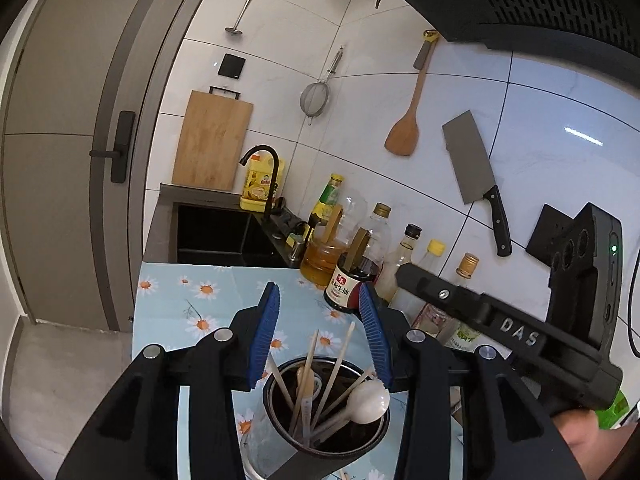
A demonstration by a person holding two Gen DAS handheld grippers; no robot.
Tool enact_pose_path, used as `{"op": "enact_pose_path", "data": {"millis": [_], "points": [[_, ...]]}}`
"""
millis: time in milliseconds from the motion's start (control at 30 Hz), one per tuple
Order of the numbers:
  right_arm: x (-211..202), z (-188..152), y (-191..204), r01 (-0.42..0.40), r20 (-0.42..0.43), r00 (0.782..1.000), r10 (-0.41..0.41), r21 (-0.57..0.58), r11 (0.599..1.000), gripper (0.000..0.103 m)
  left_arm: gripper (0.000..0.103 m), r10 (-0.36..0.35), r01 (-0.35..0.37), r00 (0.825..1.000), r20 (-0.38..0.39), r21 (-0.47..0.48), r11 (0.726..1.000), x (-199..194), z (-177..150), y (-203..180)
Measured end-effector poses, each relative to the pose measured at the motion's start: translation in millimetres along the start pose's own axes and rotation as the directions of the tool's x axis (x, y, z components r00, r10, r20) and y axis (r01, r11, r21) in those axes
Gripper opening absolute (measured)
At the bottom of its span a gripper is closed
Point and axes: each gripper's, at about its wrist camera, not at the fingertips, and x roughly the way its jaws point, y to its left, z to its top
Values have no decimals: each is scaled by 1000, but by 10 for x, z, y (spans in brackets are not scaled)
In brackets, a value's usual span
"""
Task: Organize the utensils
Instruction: 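Open the left gripper to drop its chopstick into the cup while the right releases its chopstick, then withdraw both open grippers from the cup back over the table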
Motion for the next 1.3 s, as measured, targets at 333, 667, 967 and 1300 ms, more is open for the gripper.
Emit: {"op": "enact_pose_path", "data": {"millis": [333, 667, 967, 1300], "points": [[-315, 57, 104, -25, -30, 999, 25, 2, 1000, 16, 40, 8, -8, 1000, 3, -21, 1000, -250, 45, -35], [-765, 26, 249, -57, -123, 991, 59, 17, 998, 33, 40, -24, 25, 999, -35, 32, 999, -664, 12, -263], [-1046, -217, 128, -40, -263, 963, 63, 94, 995, 36, 41, -64, 72, 992, -112, 70, 995, -894, -205, -465], [-1056, -586, 22, -19, -377, 923, 77, 155, 988, 36, 41, -80, 99, 972, -220, 76, 992, -1021, -474, -525]]}}
